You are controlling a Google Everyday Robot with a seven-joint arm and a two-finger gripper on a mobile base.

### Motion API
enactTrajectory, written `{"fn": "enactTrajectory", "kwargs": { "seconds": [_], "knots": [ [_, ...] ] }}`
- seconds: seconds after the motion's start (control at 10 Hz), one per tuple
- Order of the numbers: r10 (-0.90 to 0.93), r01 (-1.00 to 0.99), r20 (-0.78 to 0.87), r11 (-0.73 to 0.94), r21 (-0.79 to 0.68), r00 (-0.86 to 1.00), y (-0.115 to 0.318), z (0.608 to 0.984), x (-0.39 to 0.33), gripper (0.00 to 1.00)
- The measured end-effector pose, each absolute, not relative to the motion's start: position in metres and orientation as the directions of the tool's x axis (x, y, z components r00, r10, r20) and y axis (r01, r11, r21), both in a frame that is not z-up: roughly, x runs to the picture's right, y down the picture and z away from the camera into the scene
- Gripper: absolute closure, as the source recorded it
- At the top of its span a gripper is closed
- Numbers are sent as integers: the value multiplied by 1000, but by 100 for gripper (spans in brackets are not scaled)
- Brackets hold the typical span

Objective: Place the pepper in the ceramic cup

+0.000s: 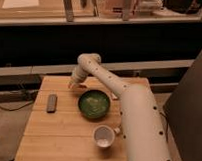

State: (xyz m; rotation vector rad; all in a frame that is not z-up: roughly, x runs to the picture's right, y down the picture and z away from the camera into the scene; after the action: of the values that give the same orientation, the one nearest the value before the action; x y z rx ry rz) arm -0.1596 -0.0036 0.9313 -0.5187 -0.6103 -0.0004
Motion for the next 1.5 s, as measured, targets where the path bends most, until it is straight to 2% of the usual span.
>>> {"fn": "enactTrajectory", "kwargs": {
  "seconds": [0.5,0.8,1.5],
  "knots": [
    [186,130,621,895,-427,761,-26,889,-153,100],
    [205,122,648,899,-421,733,-26,869,-141,100],
    [320,64,592,842,-536,739,-14,827,-117,100]
  ]
}}
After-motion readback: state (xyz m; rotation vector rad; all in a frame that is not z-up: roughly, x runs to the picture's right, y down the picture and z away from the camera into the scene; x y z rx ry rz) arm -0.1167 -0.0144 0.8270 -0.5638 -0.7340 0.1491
